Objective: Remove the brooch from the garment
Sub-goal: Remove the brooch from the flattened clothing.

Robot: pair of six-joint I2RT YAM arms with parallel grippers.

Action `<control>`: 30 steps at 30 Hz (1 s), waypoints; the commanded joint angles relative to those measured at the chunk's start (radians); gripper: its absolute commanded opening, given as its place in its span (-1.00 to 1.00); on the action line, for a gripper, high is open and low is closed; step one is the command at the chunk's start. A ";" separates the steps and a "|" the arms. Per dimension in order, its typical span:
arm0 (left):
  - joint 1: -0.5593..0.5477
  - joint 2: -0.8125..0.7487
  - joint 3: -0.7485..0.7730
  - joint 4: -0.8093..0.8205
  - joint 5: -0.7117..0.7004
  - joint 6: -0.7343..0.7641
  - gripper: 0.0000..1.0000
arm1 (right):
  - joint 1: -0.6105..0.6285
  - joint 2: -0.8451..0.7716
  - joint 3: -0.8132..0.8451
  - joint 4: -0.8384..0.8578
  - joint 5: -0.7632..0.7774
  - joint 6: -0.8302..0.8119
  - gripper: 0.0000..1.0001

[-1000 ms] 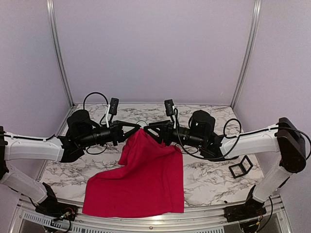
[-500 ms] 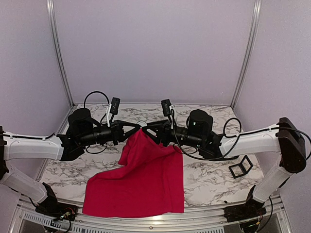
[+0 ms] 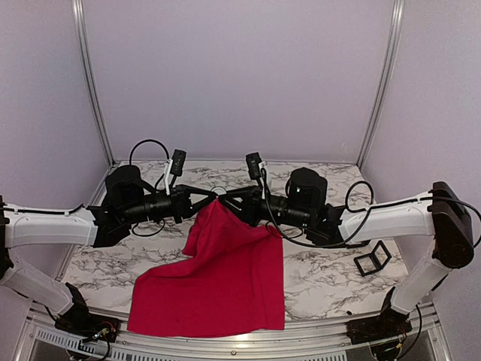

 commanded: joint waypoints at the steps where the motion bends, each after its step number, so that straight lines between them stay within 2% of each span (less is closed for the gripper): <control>1: -0.015 -0.028 0.050 0.007 0.106 0.016 -1.00 | 0.011 0.033 0.064 -0.060 0.045 -0.017 -0.59; 7: -0.019 -0.035 0.062 -0.025 0.155 0.041 -1.00 | 0.015 0.037 0.081 -0.094 0.064 -0.025 -0.63; 13: -0.026 -0.044 0.077 -0.089 0.189 0.079 -1.00 | 0.019 0.040 0.089 -0.115 0.081 -0.022 -0.76; 25: -0.045 -0.026 0.109 -0.171 0.238 0.113 -1.00 | 0.028 0.046 0.108 -0.129 0.087 -0.023 -0.62; 30: -0.050 -0.024 0.116 -0.202 0.249 0.119 -1.00 | 0.028 0.044 0.122 -0.182 0.163 -0.017 -0.70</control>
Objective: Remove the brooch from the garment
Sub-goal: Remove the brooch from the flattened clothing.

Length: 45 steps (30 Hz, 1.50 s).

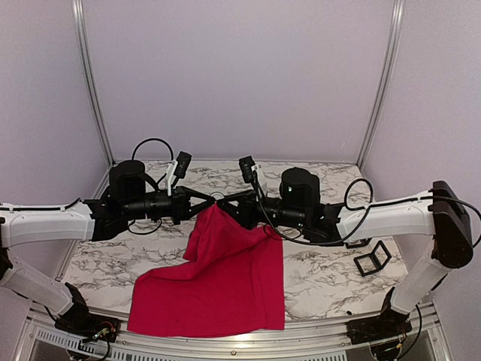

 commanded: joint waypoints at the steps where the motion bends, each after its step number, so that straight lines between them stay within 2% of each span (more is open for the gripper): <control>1: -0.066 -0.010 0.056 0.001 0.214 0.014 -1.00 | 0.006 0.032 0.071 -0.050 0.122 -0.005 -0.70; 8: -0.066 0.005 0.050 0.007 0.230 -0.025 -1.00 | 0.009 0.030 0.062 -0.009 0.136 0.004 -0.60; 14: -0.067 0.019 0.030 0.056 0.251 -0.085 -1.00 | 0.008 0.042 0.066 0.016 0.154 0.003 -0.60; 20: -0.056 0.022 0.007 0.079 0.237 -0.120 -1.00 | 0.008 0.028 0.050 0.035 0.195 -0.001 -0.47; 27: -0.011 0.020 -0.019 0.090 0.175 -0.147 -1.00 | 0.009 0.005 0.035 0.050 0.211 0.001 -0.36; 39: 0.024 0.023 -0.045 0.107 0.064 -0.158 -1.00 | 0.006 -0.056 0.008 0.040 0.186 0.017 -0.06; 42: 0.035 0.015 -0.058 0.131 0.036 -0.167 -1.00 | -0.004 -0.077 -0.009 0.039 0.162 0.038 0.08; 45: 0.043 0.013 -0.072 0.178 0.022 -0.193 -1.00 | -0.032 -0.088 -0.032 0.053 0.089 0.067 0.12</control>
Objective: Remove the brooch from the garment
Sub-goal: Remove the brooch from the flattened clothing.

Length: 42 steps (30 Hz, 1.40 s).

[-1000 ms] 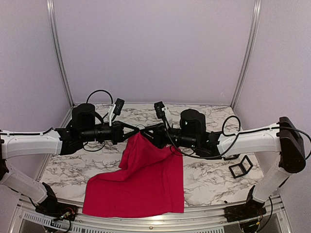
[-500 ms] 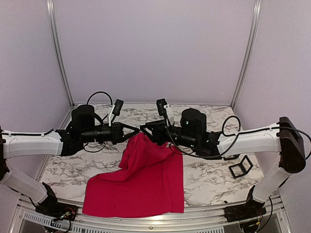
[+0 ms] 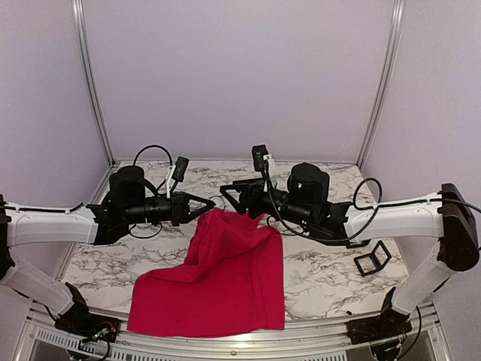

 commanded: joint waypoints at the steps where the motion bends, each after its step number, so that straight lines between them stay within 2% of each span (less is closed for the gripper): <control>1: 0.017 -0.014 -0.029 0.120 -0.033 -0.045 -1.00 | -0.046 -0.041 -0.040 0.056 -0.103 0.057 0.13; 6: 0.024 -0.021 -0.060 0.254 -0.036 -0.097 -1.00 | -0.105 -0.013 -0.116 0.218 -0.317 0.154 0.14; 15: 0.024 -0.024 -0.102 0.457 -0.015 -0.133 -1.00 | -0.104 0.081 -0.104 0.376 -0.485 0.226 0.12; 22: 0.021 -0.020 -0.102 0.522 0.016 -0.130 -1.00 | -0.079 0.141 -0.041 0.386 -0.514 0.231 0.08; 33: -0.002 -0.032 -0.095 0.485 0.051 -0.056 -1.00 | -0.062 0.184 0.006 0.462 -0.485 0.262 0.07; 36: -0.005 -0.032 -0.092 0.481 0.059 -0.055 -1.00 | -0.061 0.194 0.017 0.473 -0.485 0.267 -0.03; 42: -0.006 -0.036 -0.096 0.482 0.056 -0.058 -1.00 | -0.061 0.203 0.023 0.496 -0.496 0.271 -0.55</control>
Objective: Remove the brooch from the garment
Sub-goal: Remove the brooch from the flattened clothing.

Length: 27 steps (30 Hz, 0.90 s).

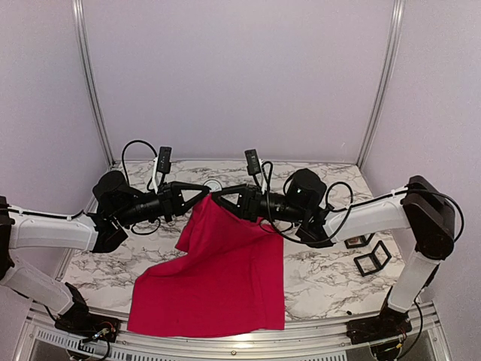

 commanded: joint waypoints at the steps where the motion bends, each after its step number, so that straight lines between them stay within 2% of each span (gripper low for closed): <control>1: -0.008 -0.033 0.002 0.042 0.023 0.010 -1.00 | 0.008 0.016 0.035 0.043 -0.001 0.007 -0.59; 3: -0.008 -0.037 -0.001 0.042 0.018 0.008 -1.00 | 0.008 0.015 0.028 0.050 -0.008 0.006 -0.58; 10: -0.005 -0.050 -0.004 0.020 -0.032 0.005 -1.00 | 0.008 0.003 0.004 0.066 -0.018 0.006 -0.16; 16: -0.006 -0.080 0.000 -0.051 -0.088 0.043 -1.00 | 0.028 -0.028 -0.002 -0.067 0.049 -0.086 0.08; 21: -0.006 -0.101 0.005 -0.100 -0.128 0.076 -1.00 | 0.061 -0.048 0.029 -0.215 0.130 -0.189 0.02; 24: -0.006 -0.104 0.010 -0.115 -0.134 0.084 -1.00 | 0.074 -0.048 0.047 -0.273 0.157 -0.228 -0.10; 27: -0.006 -0.107 0.017 -0.143 -0.140 0.098 -1.00 | 0.077 -0.049 0.048 -0.286 0.169 -0.232 -0.34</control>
